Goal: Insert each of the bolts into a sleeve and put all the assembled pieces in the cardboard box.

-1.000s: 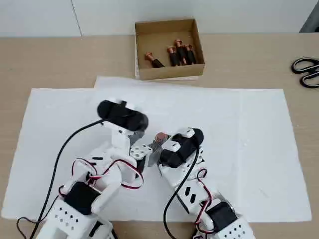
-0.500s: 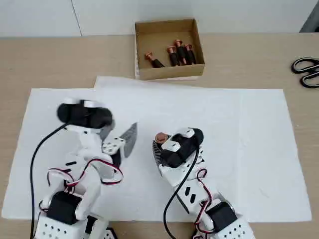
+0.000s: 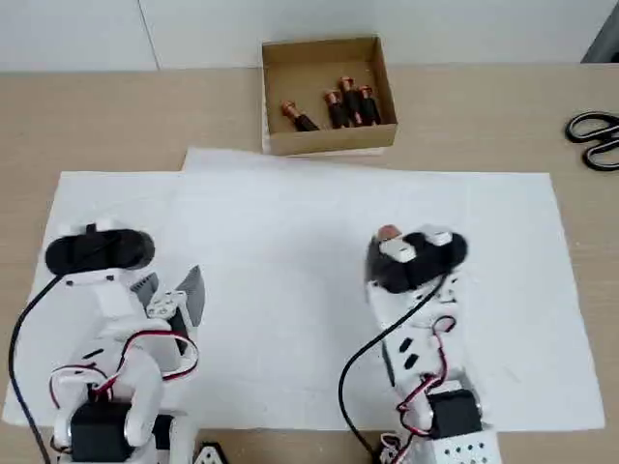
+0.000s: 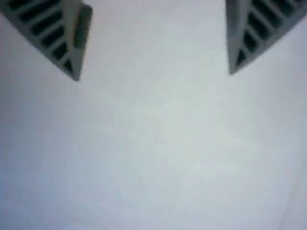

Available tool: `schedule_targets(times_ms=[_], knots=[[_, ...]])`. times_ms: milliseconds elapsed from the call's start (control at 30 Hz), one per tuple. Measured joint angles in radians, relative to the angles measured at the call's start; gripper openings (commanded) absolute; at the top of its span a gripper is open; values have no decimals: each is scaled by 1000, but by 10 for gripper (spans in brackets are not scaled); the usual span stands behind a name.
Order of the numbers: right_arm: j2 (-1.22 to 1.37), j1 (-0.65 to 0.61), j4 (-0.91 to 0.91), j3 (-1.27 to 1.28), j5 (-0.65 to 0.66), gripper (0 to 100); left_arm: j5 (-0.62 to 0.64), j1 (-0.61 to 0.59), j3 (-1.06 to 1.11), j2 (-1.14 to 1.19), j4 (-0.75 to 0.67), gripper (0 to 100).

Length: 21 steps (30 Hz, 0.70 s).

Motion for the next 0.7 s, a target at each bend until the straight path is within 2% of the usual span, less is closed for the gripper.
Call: schedule_targets(times_ms=[133, 267, 467, 700], knots=[[52, 35, 0, -203, 18, 4, 3, -32, 0, -49, 6, 192], [239, 44, 0, -434, 21, 4, 3, -32, 14, -106, 6, 192], [710, 40, 0, -856, 21, 4, 3, -32, 49, -232, 6, 192], [1343, -2, 0, -1378, 21, 4, 3, -37, 68, -245, 2, 190]])
